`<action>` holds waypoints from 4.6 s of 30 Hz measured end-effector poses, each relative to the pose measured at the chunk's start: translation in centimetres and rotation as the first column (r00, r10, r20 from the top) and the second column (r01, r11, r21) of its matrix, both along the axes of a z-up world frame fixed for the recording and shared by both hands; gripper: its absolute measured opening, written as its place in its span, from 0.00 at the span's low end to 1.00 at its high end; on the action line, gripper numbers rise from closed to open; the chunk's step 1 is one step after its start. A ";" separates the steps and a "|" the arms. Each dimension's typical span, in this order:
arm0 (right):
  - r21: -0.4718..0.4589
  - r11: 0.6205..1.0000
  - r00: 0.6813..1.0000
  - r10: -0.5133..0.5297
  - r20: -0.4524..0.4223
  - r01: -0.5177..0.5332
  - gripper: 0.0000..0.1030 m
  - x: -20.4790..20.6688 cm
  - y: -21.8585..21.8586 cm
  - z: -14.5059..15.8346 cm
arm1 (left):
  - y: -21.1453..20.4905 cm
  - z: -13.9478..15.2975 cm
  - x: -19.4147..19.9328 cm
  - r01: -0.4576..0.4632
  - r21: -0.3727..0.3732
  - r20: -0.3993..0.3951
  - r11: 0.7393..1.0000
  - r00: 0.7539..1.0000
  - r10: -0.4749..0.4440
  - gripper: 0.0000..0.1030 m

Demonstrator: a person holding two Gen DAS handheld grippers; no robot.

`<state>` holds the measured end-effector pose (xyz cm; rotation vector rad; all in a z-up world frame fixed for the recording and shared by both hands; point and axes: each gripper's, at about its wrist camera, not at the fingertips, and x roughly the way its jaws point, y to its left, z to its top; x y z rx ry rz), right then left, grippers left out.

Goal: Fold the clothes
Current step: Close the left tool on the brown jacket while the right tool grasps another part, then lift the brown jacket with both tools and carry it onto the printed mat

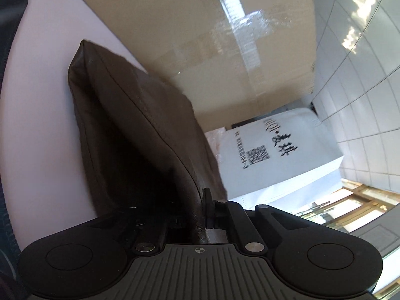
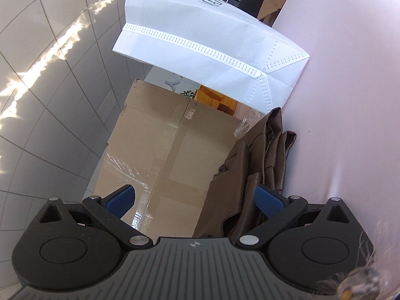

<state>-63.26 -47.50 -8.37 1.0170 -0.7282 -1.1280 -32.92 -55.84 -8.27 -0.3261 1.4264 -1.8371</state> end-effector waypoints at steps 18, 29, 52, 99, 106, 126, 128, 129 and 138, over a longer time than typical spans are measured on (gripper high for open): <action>0.364 0.899 0.834 -0.004 -0.552 0.245 0.80 5.8 -10.1 3.0 | -1.7 -0.9 3.4 -0.008 0.076 0.020 0.997 1.000 0.006 0.05; 0.331 0.943 0.985 0.095 -0.147 -0.041 0.13 4.6 -5.0 2.4 | 2.3 1.3 1.5 0.131 -0.139 0.151 0.982 0.982 -0.110 0.04; -0.057 0.672 0.639 0.724 0.258 -0.738 0.13 11.9 5.9 8.1 | 34.0 14.8 8.8 -0.126 -0.626 0.417 0.769 0.780 0.467 0.04; 0.250 0.505 0.322 0.786 -0.528 -0.826 0.89 24.4 16.6 4.0 | 46.9 9.4 13.2 0.005 -0.562 0.817 0.827 0.157 0.554 0.97; 0.283 0.552 0.365 0.780 -0.508 -0.784 0.78 25.4 16.2 4.0 | 39.7 5.4 9.4 0.212 -0.339 0.925 0.916 -0.102 0.366 0.68; 0.123 0.718 0.375 0.492 -0.786 -0.685 0.07 27.6 7.5 10.6 | 42.2 8.8 23.2 -0.532 -0.480 0.629 0.698 0.346 0.696 0.04; 0.135 0.717 0.368 0.499 -0.785 -0.683 0.07 28.0 6.2 10.3 | 42.4 7.5 24.6 -0.601 -0.385 0.623 0.700 0.390 0.678 0.11; 0.145 0.718 0.365 0.504 -0.783 -0.681 0.07 28.3 5.7 10.0 | 42.4 7.0 25.3 -0.634 -0.337 0.624 0.696 0.403 0.669 0.12; 0.210 0.734 0.323 0.512 -0.796 -0.646 0.07 29.7 2.1 7.6 | 42.7 5.6 29.8 -0.745 -0.152 0.706 0.650 0.378 0.599 0.61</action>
